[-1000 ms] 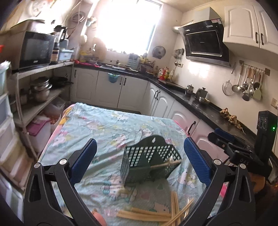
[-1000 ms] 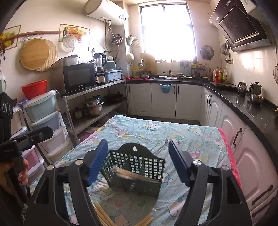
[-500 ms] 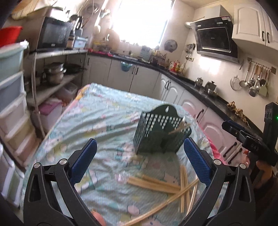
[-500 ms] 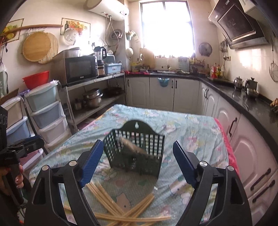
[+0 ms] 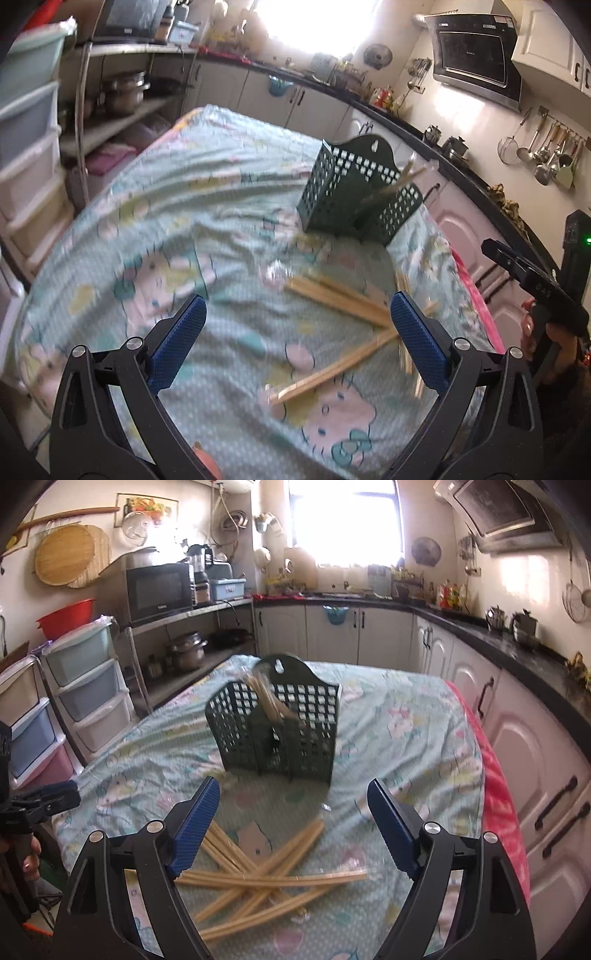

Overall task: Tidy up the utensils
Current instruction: 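Move the left tool back over the chopstick pile, then close the left tool on another chopstick and lift it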

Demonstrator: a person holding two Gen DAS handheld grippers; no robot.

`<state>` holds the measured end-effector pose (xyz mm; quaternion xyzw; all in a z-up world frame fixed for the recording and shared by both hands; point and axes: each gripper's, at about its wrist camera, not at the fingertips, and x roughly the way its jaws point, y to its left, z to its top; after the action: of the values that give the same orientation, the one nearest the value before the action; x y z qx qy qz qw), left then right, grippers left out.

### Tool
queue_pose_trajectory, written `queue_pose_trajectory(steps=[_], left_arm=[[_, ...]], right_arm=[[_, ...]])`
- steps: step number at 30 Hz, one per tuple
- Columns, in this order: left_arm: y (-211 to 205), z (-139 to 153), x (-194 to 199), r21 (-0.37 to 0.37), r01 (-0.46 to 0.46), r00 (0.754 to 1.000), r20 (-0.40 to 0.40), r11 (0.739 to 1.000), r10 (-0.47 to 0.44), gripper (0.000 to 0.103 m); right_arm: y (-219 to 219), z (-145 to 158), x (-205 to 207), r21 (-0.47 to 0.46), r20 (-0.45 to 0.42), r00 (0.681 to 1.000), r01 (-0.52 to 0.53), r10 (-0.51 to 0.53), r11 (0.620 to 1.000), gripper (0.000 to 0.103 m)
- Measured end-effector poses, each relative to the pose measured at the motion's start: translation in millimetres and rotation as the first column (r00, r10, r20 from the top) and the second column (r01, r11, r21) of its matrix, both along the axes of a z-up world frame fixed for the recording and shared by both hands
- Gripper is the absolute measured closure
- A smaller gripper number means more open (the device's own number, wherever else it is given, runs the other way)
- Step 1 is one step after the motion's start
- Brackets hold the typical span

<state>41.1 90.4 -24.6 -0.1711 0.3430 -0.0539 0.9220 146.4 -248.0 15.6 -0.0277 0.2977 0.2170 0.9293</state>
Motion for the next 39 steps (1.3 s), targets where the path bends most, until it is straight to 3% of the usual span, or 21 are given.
queue_pose_trajectory(steps=[6, 12, 19, 23, 29, 35, 39], left_arm=[[-4, -18, -14, -0.024, 0.05, 0.998, -0.032, 0.998, -0.05, 0.012], [-9, -38, -18, -0.088, 0.099, 0.991, -0.084, 0.991, -0.106, 0.03], [-9, -58, -13, -0.157, 0.112, 0.981, -0.138, 0.981, -0.134, 0.031], [-10, -67, -11, -0.166, 0.112, 0.978, -0.156, 0.98, -0.138, 0.039], [-16, -77, -11, -0.166, 0.117, 0.973, -0.177, 0.979, -0.147, 0.044], [-20, -82, -10, -0.119, 0.126, 0.974, -0.175, 0.985, -0.145, 0.057], [-22, -79, -14, -0.109, 0.142, 0.972, -0.171, 0.984, -0.159, 0.059]], right_arm=[[-9, -18, -5, -0.014, -0.039, 0.999, 0.021, -0.022, 1.0, 0.023], [-20, -40, -4, -0.014, -0.105, 0.994, 0.038, -0.039, 0.999, 0.023], [-34, -68, 1, 0.002, -0.193, 0.979, 0.066, -0.064, 0.998, 0.023], [-41, -82, 13, 0.022, -0.242, 0.967, 0.087, -0.079, 0.996, 0.024], [-54, -102, 39, 0.023, -0.304, 0.946, 0.129, -0.116, 0.991, 0.04], [-67, -118, 56, 0.044, -0.355, 0.927, 0.149, -0.124, 0.988, 0.055], [-73, -124, 66, 0.083, -0.383, 0.916, 0.158, -0.115, 0.984, 0.064]])
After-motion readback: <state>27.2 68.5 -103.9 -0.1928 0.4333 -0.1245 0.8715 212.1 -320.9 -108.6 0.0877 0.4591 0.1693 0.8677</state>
